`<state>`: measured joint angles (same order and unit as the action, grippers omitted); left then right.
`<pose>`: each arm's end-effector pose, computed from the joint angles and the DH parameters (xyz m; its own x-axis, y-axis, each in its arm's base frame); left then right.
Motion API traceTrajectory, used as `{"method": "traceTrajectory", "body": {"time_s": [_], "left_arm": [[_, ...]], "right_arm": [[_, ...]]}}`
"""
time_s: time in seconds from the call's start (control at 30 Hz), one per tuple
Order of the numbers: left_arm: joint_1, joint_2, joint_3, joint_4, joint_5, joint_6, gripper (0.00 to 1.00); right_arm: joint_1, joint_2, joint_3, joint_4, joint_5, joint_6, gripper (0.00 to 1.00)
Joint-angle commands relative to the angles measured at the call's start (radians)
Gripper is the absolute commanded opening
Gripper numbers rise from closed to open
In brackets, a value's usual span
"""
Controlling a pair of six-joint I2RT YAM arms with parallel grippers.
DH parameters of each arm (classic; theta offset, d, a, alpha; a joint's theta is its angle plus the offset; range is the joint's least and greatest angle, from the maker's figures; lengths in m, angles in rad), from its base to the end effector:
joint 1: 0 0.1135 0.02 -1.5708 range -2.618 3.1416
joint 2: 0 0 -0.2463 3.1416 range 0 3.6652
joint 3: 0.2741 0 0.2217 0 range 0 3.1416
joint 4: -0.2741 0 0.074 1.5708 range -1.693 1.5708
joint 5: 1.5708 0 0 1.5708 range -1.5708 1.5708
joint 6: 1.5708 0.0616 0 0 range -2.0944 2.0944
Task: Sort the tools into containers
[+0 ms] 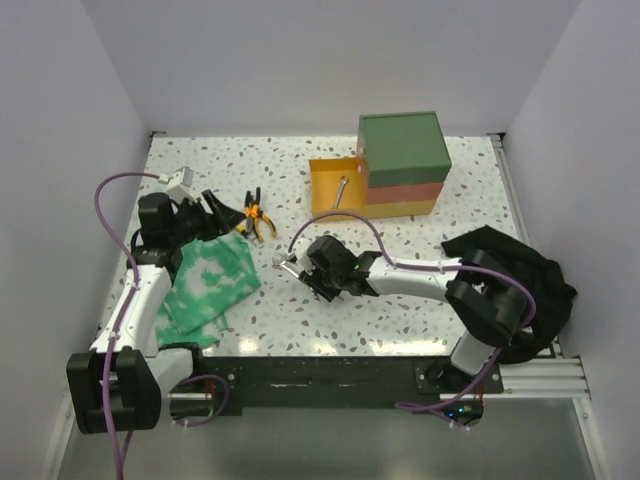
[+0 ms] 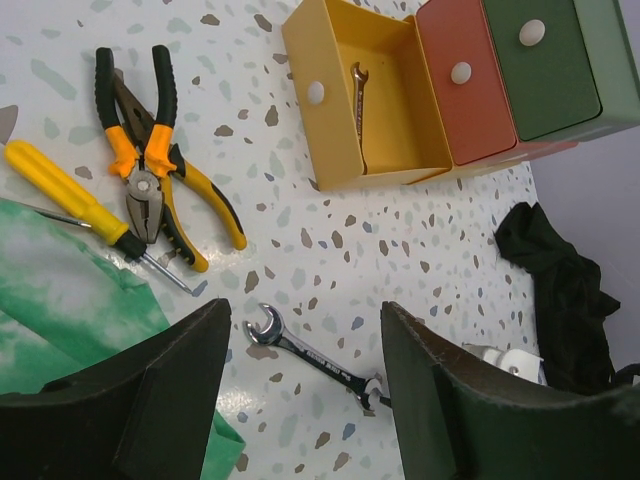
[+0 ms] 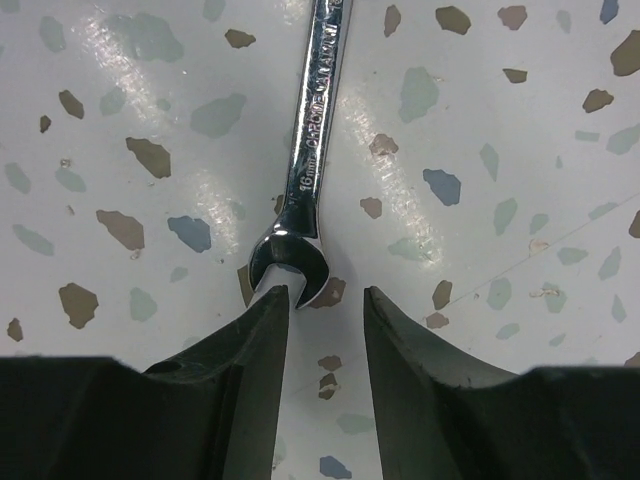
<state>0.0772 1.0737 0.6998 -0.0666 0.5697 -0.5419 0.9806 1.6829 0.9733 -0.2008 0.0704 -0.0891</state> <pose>0.2389 -0.0149 0.2542 -0.5816 -0.4806 -0.6563 0.1419 0.7345 -0.6636 0.1882 0.2731 0.1578 -0.3662 -0.7061 -0.6061 -0.8407 0.5303 -0.1099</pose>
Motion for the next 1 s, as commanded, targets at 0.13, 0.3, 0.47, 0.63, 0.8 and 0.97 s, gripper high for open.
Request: {"method": "traceTrajectory", "body": {"time_s": [0.13,0.3,0.47,0.63,0.8,0.97], "left_arm": [[-0.004,-0.015,0.003,0.051,0.004,-0.02,0.66],[-0.004,-0.017,-0.022,0.051,0.007,-0.038,0.66],[-0.013,-0.001,-0.08,0.051,0.033,-0.092,0.66],[-0.036,0.035,-0.155,0.085,0.05,-0.176,0.66],[-0.07,0.089,-0.137,0.08,0.056,-0.153,0.65],[-0.114,0.109,-0.094,0.083,0.044,-0.138,0.65]], "right_arm": [[0.0,0.034,-0.025,0.046,0.002,-0.012,0.35],[-0.002,0.058,-0.036,0.049,-0.067,-0.015,0.2],[-0.034,0.092,-0.039,0.069,-0.17,0.072,0.05],[-0.141,0.115,-0.048,0.133,-0.346,0.281,0.02],[-0.186,0.126,-0.029,0.15,-0.363,0.328,0.02],[-0.18,0.078,-0.002,0.124,-0.305,0.204,0.31]]}}
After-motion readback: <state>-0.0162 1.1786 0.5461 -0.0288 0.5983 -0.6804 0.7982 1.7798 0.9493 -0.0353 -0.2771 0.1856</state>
